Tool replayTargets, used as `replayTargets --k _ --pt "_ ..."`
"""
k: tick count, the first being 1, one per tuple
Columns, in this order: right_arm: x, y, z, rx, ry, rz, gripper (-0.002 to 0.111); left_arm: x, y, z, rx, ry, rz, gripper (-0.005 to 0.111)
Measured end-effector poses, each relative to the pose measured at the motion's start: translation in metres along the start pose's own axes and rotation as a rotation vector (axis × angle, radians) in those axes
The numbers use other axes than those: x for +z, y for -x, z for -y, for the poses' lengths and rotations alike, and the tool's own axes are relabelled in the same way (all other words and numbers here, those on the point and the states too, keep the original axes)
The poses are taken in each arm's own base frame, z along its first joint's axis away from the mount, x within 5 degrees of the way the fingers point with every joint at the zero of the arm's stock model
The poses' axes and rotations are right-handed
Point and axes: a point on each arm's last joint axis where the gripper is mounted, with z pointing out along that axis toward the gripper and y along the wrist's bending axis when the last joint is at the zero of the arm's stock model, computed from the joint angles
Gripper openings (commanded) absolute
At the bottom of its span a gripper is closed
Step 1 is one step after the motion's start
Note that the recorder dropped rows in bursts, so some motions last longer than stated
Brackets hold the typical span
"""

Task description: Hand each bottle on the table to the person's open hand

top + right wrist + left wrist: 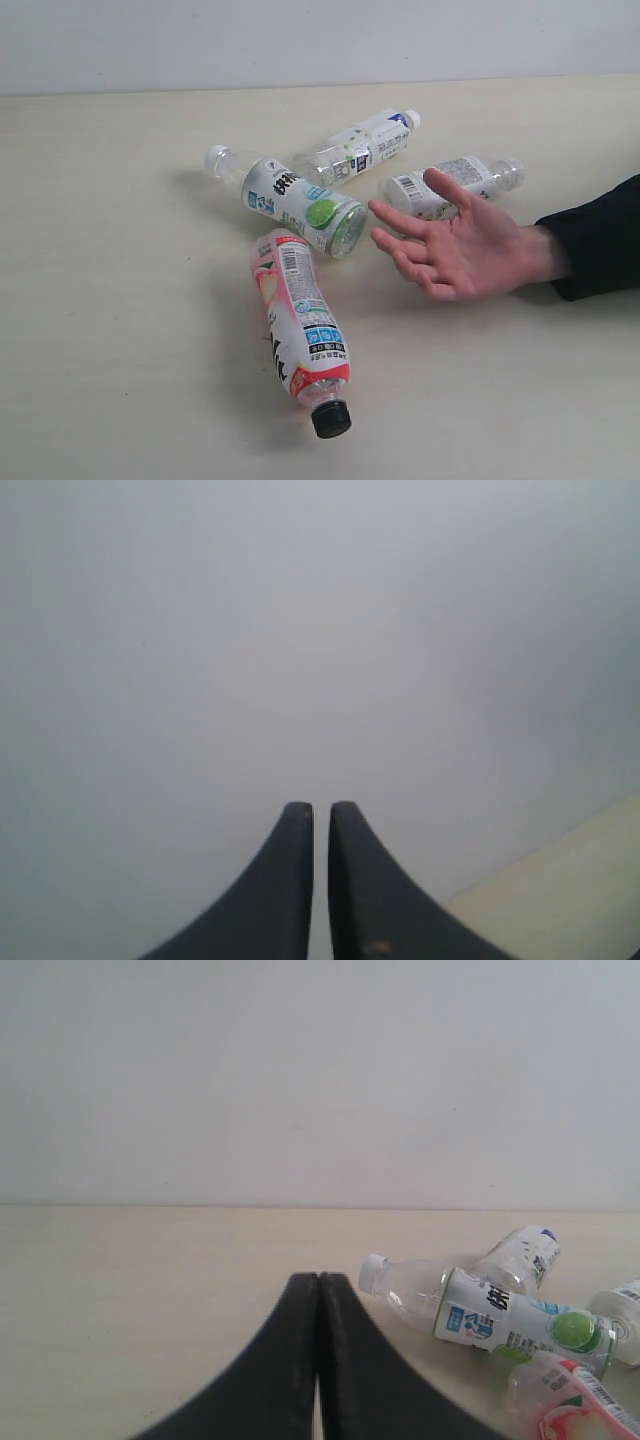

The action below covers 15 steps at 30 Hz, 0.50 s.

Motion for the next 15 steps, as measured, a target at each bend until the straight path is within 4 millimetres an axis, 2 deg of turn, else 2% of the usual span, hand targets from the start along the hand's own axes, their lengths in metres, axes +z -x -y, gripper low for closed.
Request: replayTargets --k 3,7,11,15 --pt "0.022 0.012 -0.015 -0.023 -0.017 -0.113 0.001 0.0 0.0 0.0 0.0 0.0 0.0 0.001" --pt "0.051 0.012 -0.027 -0.073 -0.05 -0.299 0.001 0.0 0.0 0.0 0.0 0.0 0.0 0.001" --pt "0.083 0.013 -0.042 -0.336 -0.019 -0.501 0.001 0.0 0.0 0.0 0.0 0.0 0.0 0.001" --pt "0.113 0.011 -0.059 -0.462 0.0 -0.733 0.001 0.0 0.0 0.0 0.0 0.0 0.0 0.001"
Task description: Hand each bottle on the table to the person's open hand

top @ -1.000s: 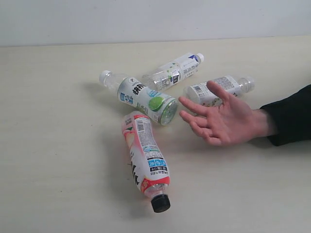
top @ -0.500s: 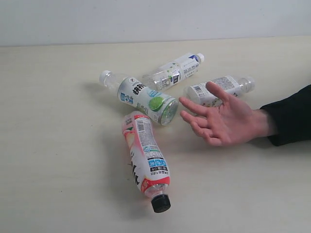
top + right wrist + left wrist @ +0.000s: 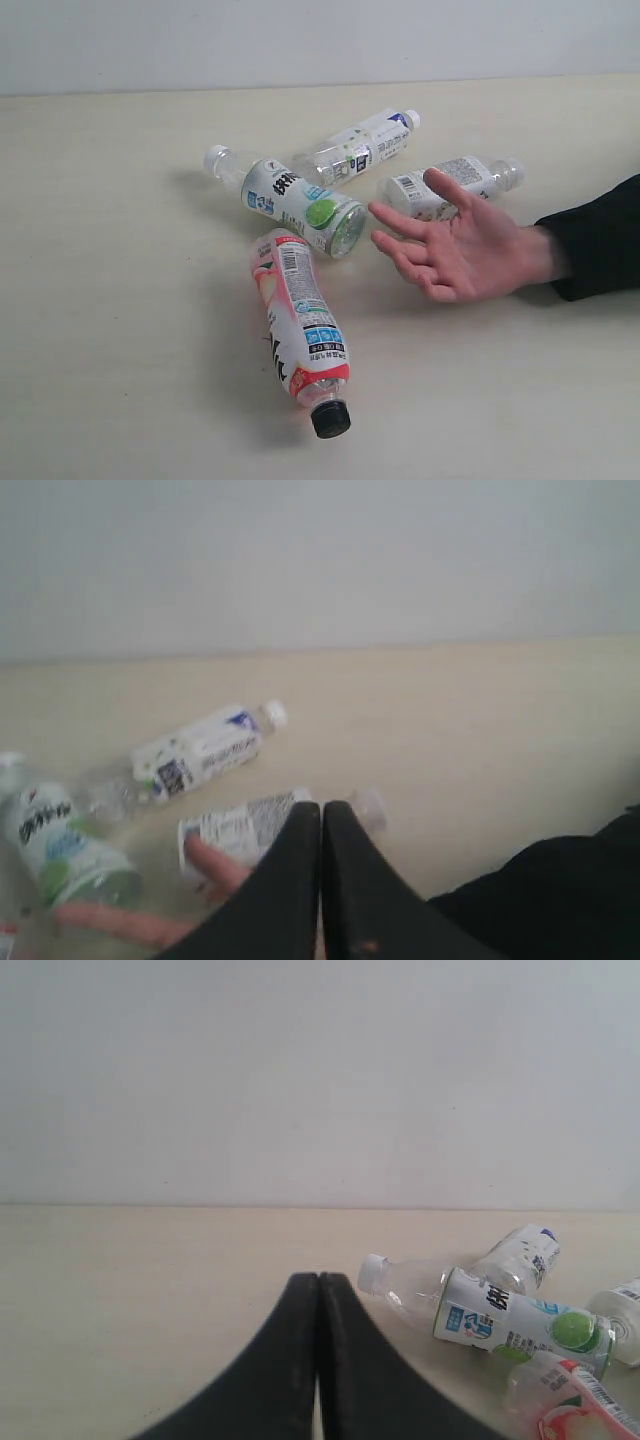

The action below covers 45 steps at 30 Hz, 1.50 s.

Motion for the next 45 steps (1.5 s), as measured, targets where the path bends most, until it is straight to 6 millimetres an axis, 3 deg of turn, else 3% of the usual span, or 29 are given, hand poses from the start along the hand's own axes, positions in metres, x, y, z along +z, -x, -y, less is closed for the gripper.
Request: replayTargets --k 9,15,19,21,25,34,40,45 --pt "0.063 0.024 -0.047 -0.229 0.181 -0.409 0.005 0.0 0.0 0.0 0.0 0.0 0.0 0.001" --pt "0.121 0.0 -0.058 -0.223 0.212 -0.652 0.034 0.0 0.0 0.0 0.0 0.0 0.0 0.001" --pt "0.147 -0.022 -0.06 -0.212 0.232 -0.758 0.059 0.0 0.0 0.0 0.0 0.0 0.0 0.001" --pt "0.156 -0.029 -0.061 -0.208 0.248 -0.792 0.066 0.0 0.0 0.0 0.0 0.0 0.0 0.001" --pt "0.164 -0.033 -0.073 -0.186 0.35 -0.812 0.069 0.0 0.0 0.0 0.0 0.0 0.0 0.001" --pt "0.148 -0.034 -0.146 -0.411 0.506 -0.805 0.076 0.0 0.0 0.0 0.0 0.0 0.0 0.001" --pt "0.149 -0.06 -0.187 -0.486 0.564 -0.865 0.074 0.0 0.0 0.0 0.0 0.0 0.0 0.001" --pt "0.143 -0.069 -0.204 -0.517 0.589 -0.855 0.074 0.0 0.0 0.0 0.0 0.0 0.0 0.001"
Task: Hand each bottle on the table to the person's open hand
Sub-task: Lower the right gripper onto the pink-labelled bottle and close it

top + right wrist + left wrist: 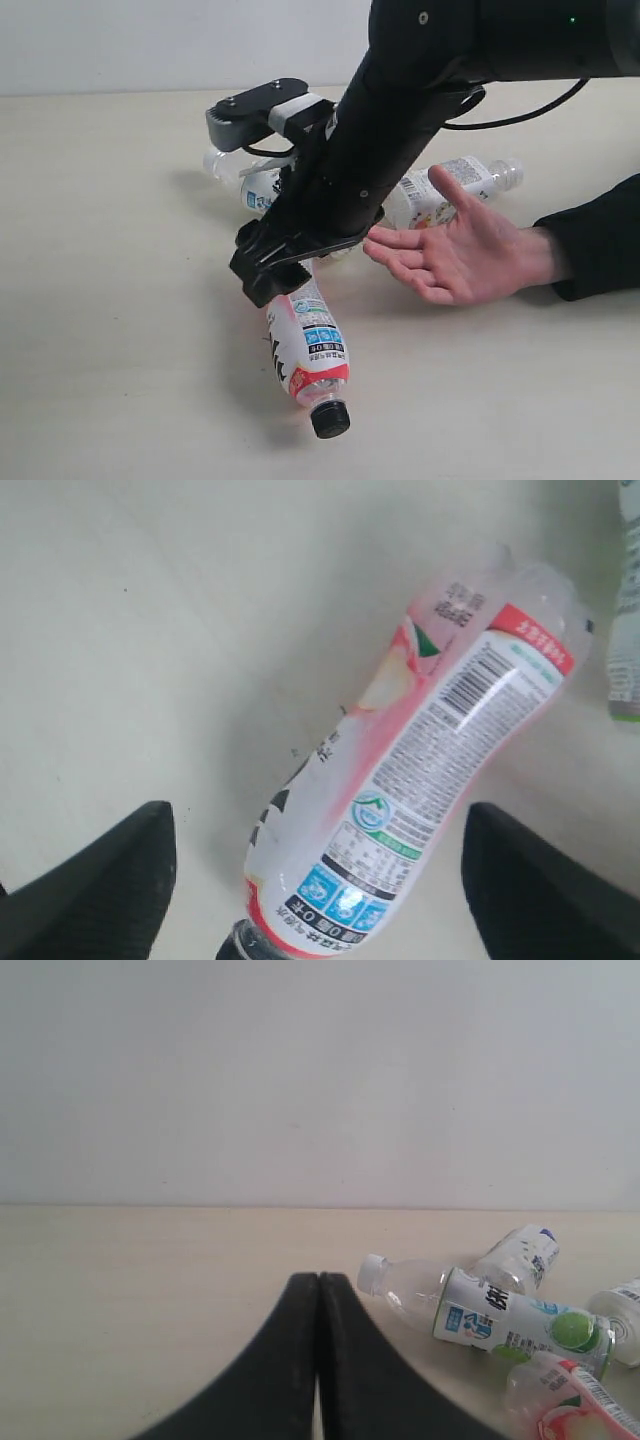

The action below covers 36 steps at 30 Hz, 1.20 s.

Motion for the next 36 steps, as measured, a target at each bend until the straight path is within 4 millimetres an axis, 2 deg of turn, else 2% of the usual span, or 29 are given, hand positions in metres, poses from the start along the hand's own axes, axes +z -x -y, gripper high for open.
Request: replayTargets --k 5,13,16,23,36 --pt "0.003 0.0 -0.012 -0.011 -0.024 -0.004 0.075 0.0 0.0 0.0 0.0 0.0 0.0 0.001" --pt "0.007 0.001 -0.007 0.06 -0.11 0.0 0.076 0.0 0.0 0.0 0.0 0.0 0.0 0.001" --pt "0.018 0.001 -0.002 0.1 -0.134 -0.021 0.076 0.0 0.0 0.0 0.0 0.0 0.0 0.001" --pt "0.06 -0.003 0.011 0.141 -0.158 -0.096 0.076 0.0 0.0 0.0 0.0 0.0 0.0 0.001" --pt "0.091 -0.006 0.02 0.173 -0.176 -0.118 0.075 0.0 0.0 0.0 0.0 0.0 0.0 0.001"
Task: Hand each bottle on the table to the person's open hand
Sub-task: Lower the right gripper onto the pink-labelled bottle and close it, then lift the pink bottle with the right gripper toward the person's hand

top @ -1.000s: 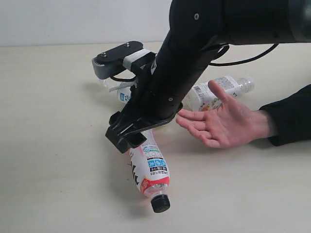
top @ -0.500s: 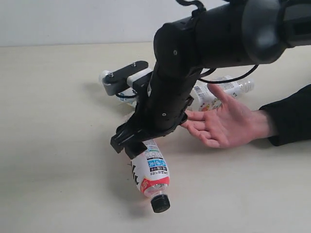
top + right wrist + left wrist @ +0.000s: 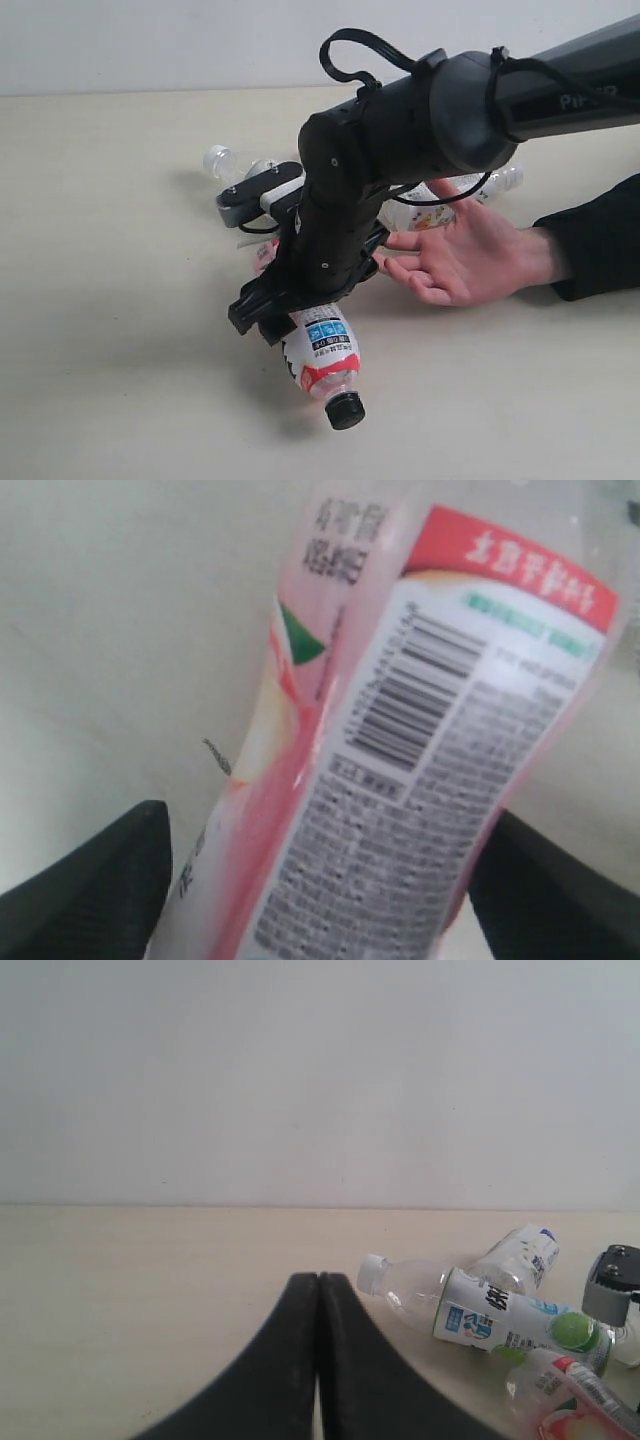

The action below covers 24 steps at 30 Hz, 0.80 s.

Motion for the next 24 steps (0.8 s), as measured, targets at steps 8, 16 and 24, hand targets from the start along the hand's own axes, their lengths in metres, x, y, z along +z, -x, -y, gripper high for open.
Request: replayTargets --k 8,16,24 --pt "0.003 -0.001 0.0 0.001 -0.002 -0.016 0.052 0.0 0.0 0.0 0.0 0.0 0.0 0.001" --pt "0.002 -0.004 0.0 0.0 -0.003 -0.058 0.014 0.0 0.0 0.0 0.0 0.0 0.0 0.001" --pt "-0.013 -0.005 -0.001 -0.038 0.002 -0.047 0.0 0.0 0.0 0.0 0.0 0.0 0.0 0.001"
